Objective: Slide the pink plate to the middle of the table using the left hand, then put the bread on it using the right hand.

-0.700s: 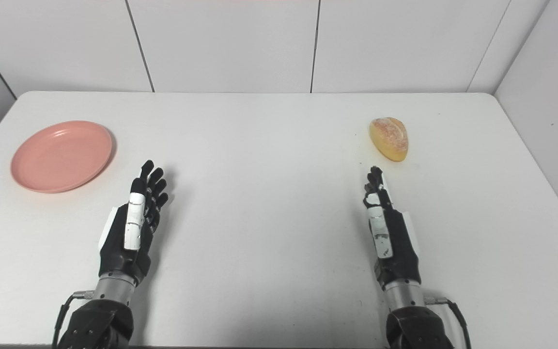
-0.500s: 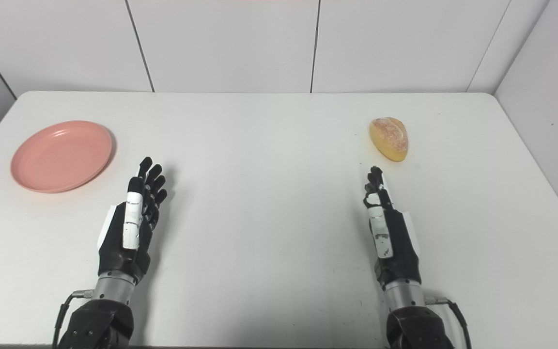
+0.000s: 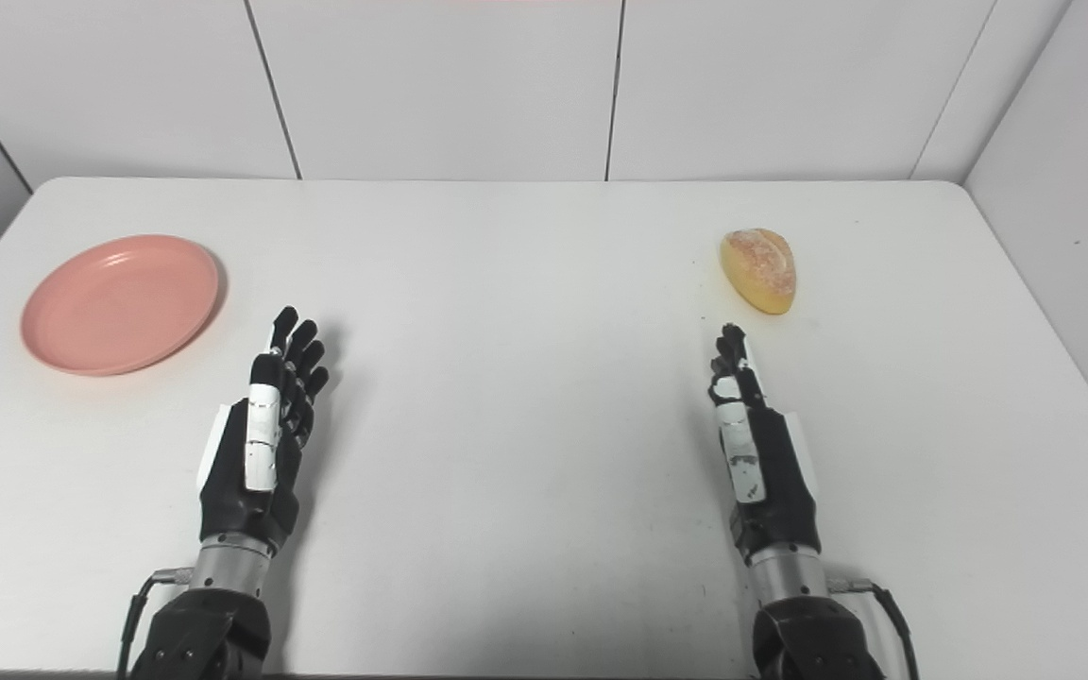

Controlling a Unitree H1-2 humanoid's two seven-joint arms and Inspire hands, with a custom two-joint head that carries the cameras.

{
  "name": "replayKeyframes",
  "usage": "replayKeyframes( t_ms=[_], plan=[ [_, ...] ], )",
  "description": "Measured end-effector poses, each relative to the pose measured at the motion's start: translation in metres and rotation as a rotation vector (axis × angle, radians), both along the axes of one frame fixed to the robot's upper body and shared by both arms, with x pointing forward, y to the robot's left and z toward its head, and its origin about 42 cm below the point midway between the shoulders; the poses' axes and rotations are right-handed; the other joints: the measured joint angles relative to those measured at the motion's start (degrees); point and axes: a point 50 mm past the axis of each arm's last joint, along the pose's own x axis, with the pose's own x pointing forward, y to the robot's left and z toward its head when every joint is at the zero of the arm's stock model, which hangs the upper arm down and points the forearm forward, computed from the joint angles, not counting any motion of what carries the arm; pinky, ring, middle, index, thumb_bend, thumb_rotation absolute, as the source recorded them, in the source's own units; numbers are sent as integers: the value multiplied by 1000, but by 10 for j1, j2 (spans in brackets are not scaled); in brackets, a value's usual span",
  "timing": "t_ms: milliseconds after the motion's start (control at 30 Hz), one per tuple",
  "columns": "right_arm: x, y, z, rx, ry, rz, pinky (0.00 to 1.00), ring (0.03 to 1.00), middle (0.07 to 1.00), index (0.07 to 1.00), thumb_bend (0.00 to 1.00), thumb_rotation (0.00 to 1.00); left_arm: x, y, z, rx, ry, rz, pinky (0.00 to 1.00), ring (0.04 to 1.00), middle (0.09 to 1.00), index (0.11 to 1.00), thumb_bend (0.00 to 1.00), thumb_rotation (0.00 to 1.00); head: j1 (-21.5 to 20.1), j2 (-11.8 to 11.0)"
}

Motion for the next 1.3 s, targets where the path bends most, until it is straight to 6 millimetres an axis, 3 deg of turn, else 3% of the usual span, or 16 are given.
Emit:
replayKeyframes(
  t_ms=[500,600,800,867,1100,1300],
  plan=[
    [0,0,0,2,0,-1,1000,1000,1000,985,934,1000,0,-2,0,1,-3,-4,1000,1000,1000,1000,748,999,3,-4],
    [0,-1,-2,3,3,-2,1000,1000,1000,985,926,1000,0,-2,-2,1,2,-5,1000,1000,1000,1000,750,998,8,-20],
    [1,-6,-17,7,2,-4,1000,1000,1000,994,915,1000,1,-7,-20,10,18,-8,1000,1000,1000,1000,740,976,42,-89],
    [1,-9,-20,13,-12,-4,1000,1000,1000,994,910,1000,1,-8,-23,9,15,-9,1000,1000,1000,1000,745,968,42,-89],
    [2,-16,-26,37,-60,16,1000,1000,1000,984,897,998,1,-16,-28,17,-19,-10,1000,1000,1000,1000,727,981,85,-133],
    [2,-19,-27,50,-94,28,1000,1000,1000,985,891,992,1,-20,-29,12,-28,-7,1000,1000,1000,1000,711,982,93,-134]
  ],
)
